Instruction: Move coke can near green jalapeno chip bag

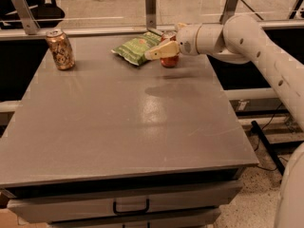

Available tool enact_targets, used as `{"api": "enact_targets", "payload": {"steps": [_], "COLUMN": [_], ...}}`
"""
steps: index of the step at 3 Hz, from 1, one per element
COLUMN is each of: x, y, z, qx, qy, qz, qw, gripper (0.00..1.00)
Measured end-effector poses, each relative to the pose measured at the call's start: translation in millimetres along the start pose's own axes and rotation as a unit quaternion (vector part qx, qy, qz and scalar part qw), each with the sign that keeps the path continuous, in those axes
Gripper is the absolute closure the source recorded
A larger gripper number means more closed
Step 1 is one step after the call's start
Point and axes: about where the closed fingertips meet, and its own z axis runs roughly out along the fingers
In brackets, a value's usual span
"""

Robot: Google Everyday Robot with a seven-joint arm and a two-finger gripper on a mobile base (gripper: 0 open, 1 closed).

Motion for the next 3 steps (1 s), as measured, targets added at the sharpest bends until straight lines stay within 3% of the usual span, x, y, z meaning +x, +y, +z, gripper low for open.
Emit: {"api": "enact_targets", "payload": {"steps": [1, 2, 3], "x": [-13, -39, -63], "y": [2, 12, 34], "z": [-23, -89, -180], "qx": [0.008, 0.037, 0.065], "qy": [0.009, 0.015, 0.025], "qz": [-0.025, -0.069, -0.123], "qw": [0.9996, 0.9968, 0.99], "gripper": [0.0, 0.0, 0.0]}}
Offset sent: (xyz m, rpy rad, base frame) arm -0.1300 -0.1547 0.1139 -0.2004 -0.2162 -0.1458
